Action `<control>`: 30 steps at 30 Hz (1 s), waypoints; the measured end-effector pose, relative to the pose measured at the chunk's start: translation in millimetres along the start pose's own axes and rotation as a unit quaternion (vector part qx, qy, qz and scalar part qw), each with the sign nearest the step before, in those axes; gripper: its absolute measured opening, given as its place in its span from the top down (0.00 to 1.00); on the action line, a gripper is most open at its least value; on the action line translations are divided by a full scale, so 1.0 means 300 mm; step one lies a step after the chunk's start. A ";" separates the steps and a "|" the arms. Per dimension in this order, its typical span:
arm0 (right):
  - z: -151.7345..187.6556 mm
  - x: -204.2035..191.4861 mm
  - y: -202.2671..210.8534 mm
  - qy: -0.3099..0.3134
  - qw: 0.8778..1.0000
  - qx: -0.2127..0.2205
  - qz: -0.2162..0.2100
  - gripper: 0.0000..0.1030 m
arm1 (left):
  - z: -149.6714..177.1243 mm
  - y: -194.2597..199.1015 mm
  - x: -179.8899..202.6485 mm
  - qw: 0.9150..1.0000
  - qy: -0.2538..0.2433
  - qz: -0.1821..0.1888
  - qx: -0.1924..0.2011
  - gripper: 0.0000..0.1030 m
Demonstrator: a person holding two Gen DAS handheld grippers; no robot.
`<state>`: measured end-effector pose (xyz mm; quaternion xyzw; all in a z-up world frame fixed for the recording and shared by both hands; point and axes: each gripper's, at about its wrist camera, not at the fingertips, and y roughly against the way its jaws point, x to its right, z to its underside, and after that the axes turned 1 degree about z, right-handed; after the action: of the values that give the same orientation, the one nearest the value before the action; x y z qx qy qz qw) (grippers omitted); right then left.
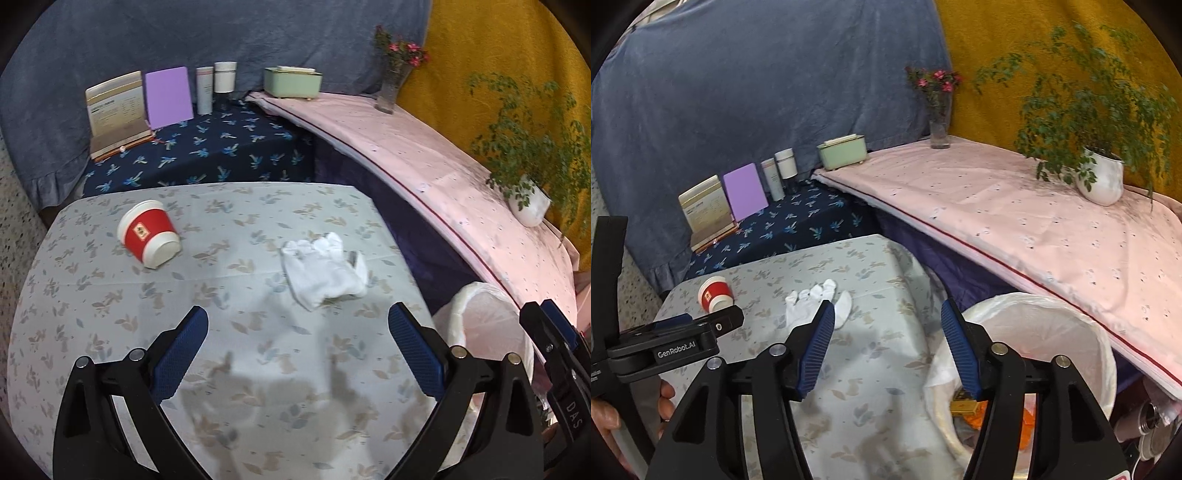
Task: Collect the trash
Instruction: 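Move both tools back to the table toward the small red-white cup and gloves, then grasp the small red-white cup with the left tool while the right tool grasps the white gloves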
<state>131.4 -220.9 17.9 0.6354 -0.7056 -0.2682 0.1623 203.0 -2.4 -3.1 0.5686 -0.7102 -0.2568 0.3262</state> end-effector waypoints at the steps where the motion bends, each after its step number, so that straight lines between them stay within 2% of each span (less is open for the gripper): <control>1: 0.002 -0.014 -0.009 0.003 1.000 -0.002 -0.003 0.41 | -0.002 -0.004 -0.023 1.000 0.005 -0.005 0.000 0.09; 14: 0.019 -0.227 -0.213 0.042 0.997 -0.044 -0.038 0.34 | -0.042 -0.099 -0.334 0.994 0.064 -0.087 -0.013 0.09; 19: 0.023 -0.289 -0.335 0.052 0.995 -0.065 -0.046 0.31 | -0.081 -0.166 -0.425 0.991 0.081 -0.103 -0.023 0.09; 30: 0.033 -0.359 -0.606 0.071 0.991 -0.110 -0.042 0.30 | -0.199 -0.371 -0.564 0.985 0.119 -0.117 -0.054 0.09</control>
<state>287.9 -122.2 -84.3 0.6603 -0.6314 -0.3048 0.2691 343.1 138.3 -74.7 0.6557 -0.5804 -0.2615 0.4059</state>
